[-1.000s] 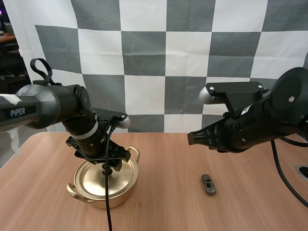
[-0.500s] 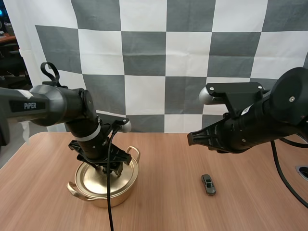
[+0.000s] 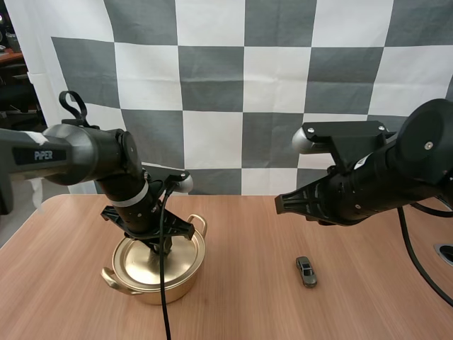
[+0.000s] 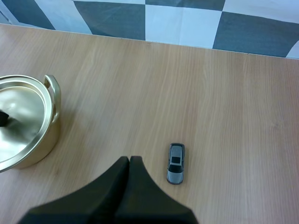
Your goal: Open the pot, put the car inside, and close it
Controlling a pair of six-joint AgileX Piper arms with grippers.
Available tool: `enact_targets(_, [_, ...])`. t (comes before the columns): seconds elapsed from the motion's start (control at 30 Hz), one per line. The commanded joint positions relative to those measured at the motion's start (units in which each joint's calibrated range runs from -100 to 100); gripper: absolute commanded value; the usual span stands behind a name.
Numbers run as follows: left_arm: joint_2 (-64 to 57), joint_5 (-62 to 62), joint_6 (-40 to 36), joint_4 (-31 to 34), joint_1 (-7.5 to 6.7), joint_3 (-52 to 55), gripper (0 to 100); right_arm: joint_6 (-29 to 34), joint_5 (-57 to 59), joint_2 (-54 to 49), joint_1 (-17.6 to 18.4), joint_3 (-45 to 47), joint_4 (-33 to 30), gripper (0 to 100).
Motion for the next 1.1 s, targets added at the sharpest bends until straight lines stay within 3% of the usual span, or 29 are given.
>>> enact_targets(0.0, [0.09, 0.37, -0.33, 0.11, -0.02, 0.04, 0, 0.00, -0.08, -0.05, -0.01, 0.04, 0.02, 0])
enact_targets(0.4, [-5.07, 0.03, -0.23, 0.11, -0.02, -1.73, 0, 0.00, -0.08, -0.05, -0.01, 0.04, 0.02, 0])
enact_targets(0.73, [-16.54, 22.72, -0.23, -1.42, -0.02, -18.10, 0, 0.00, -2.11, -0.05, -0.01, 0.04, -0.37, 0])
enact_targets(0.9, [-24.98, 23.60, -0.23, -4.17, -0.02, -28.83, 0, 0.00, -5.45, -0.05, -0.01, 0.04, -6.47, 0])
enact_targets(1.07, [-33.95, 23.60, -0.65, -6.36, -0.02, -36.75, 0, 4.13, -10.77, 1.23, -0.01, 0.04, -12.95, 0])
